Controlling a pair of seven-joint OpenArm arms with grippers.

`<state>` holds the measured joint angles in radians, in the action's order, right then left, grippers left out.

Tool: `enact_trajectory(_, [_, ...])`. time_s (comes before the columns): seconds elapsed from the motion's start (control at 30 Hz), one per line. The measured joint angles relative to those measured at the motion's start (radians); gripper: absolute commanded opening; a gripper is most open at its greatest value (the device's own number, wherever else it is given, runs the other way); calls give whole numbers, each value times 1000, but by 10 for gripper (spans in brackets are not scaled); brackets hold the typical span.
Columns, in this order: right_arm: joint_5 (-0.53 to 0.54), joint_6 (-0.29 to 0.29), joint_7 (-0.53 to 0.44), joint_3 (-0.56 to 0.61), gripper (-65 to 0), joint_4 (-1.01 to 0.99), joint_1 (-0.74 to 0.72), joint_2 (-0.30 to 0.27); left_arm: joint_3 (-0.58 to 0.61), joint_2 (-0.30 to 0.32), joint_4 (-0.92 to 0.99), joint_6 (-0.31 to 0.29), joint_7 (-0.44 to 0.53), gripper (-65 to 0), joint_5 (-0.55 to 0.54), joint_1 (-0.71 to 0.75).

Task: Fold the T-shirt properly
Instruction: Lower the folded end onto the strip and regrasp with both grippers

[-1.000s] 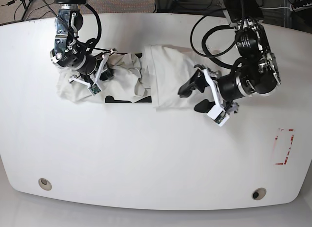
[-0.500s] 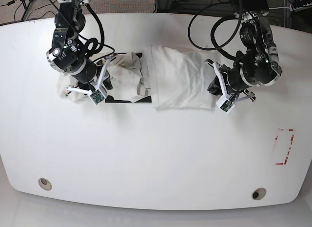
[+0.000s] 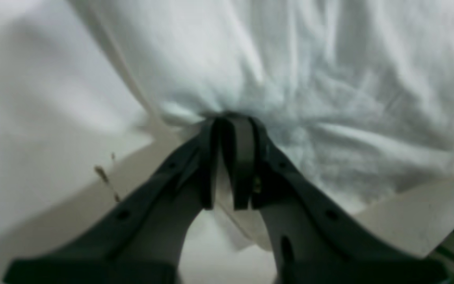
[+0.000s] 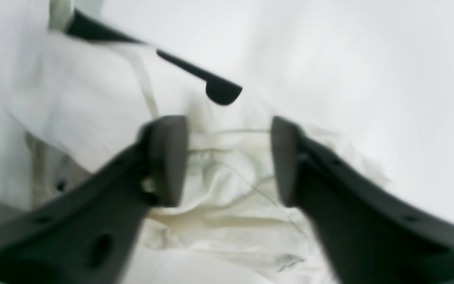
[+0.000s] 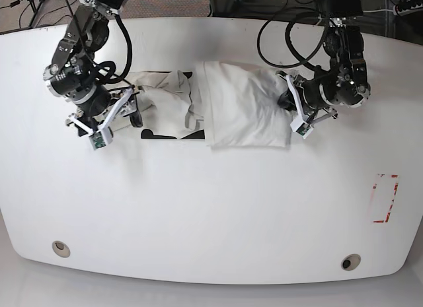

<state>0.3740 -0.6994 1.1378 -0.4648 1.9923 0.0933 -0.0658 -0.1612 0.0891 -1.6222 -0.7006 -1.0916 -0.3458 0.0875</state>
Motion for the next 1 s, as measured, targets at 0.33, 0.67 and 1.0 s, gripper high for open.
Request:
enact_trajectory(0.33, [224,3,31,-300,-2,-199,-50,-48,-4,39,119,-10,112,-585,-65,-21])
enact_trajectory(0.67, [397,12,71,-497,-2,-532,-67,-165,0,66,129,-16,174,-583,-70,-13])
enact_trajectory(1.0, [435,9,71,-490,-2,-621,-34,-179,-1,69,129,-16,174,-585,-70,-10])
